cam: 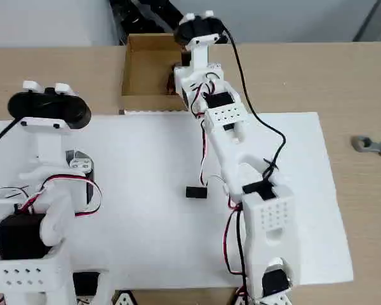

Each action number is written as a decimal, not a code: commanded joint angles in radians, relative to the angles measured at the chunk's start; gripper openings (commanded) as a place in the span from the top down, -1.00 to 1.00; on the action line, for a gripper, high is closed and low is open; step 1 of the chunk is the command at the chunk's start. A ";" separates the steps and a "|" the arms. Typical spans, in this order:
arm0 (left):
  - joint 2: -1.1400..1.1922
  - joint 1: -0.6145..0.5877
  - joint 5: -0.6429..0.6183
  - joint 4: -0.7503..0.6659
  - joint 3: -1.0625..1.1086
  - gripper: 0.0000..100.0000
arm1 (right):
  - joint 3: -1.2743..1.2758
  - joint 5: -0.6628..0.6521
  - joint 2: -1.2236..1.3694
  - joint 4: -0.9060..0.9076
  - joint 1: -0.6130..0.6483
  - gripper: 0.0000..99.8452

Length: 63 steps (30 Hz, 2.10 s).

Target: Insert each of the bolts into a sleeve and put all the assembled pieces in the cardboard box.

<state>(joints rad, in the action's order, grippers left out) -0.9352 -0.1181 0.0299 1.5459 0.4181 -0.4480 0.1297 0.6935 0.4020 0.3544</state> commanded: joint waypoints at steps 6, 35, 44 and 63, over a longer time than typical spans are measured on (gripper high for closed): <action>-0.005 -0.003 0.003 0.003 0.073 0.99 | -0.103 0.017 0.051 0.016 -0.019 0.70; 0.338 -0.430 -0.367 0.002 -0.016 0.64 | -0.106 0.080 -0.472 0.906 -0.002 0.99; 0.819 -0.496 -0.703 0.101 -0.303 0.64 | -0.097 0.110 -0.688 1.271 -0.010 0.99; 1.013 -0.523 -0.888 -0.028 -0.361 0.54 | 0.318 0.078 -0.949 1.267 -0.024 0.99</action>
<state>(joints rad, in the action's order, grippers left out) 0.0836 -0.6383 -0.8508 1.5612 0.0974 -0.1427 0.2171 -0.1949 1.6617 0.3422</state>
